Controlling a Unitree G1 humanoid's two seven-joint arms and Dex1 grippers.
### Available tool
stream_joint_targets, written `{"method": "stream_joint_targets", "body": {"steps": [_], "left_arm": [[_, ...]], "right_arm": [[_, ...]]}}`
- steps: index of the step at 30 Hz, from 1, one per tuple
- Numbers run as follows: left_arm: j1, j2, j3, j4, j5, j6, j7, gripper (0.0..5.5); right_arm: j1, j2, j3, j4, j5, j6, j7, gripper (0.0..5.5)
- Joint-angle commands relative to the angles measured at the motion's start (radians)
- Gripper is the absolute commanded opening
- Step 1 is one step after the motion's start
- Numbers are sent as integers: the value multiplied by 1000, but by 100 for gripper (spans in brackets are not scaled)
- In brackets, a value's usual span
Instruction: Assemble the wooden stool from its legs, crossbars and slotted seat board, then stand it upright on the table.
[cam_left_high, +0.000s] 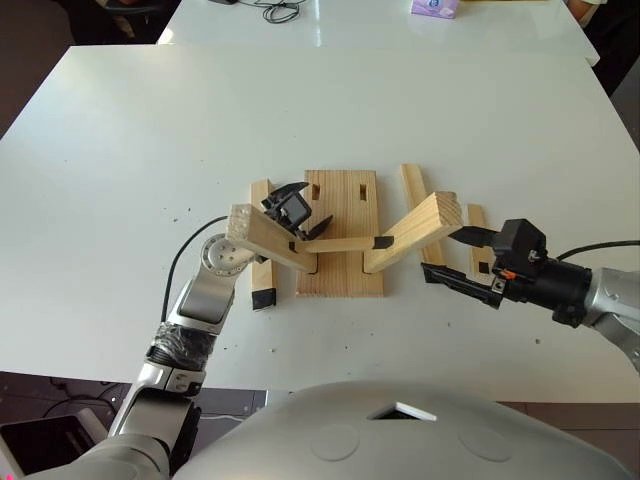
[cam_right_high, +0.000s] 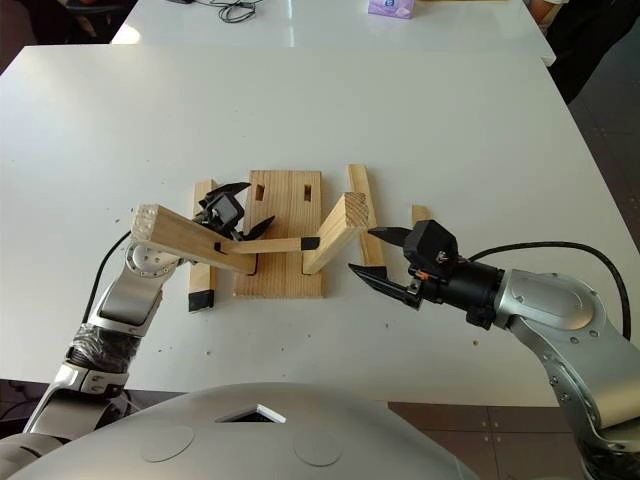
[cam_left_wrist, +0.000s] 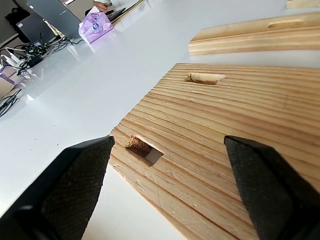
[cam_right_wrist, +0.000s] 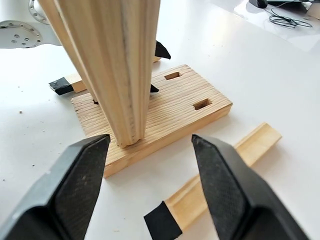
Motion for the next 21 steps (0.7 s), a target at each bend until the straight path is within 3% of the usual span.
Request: {"method": "stream_joint_targets", "body": {"steps": [1,5,13,21], "left_arm": [[-8,-25,-10,49,38,33,64,409],[-50,-44,16,83,45,52,132,409],[-128,-63,11,192,64,44,193,409],[-146,-62,32,211,42,44,191,409]], "right_arm": [[-137,36,-103,16,105,44,-111,302],[-266,74,-147,51,213,79,-227,243],[-555,182,-82,31,511,77,-509,105],[-735,150,-70,29,876,-29,-707,1]]}}
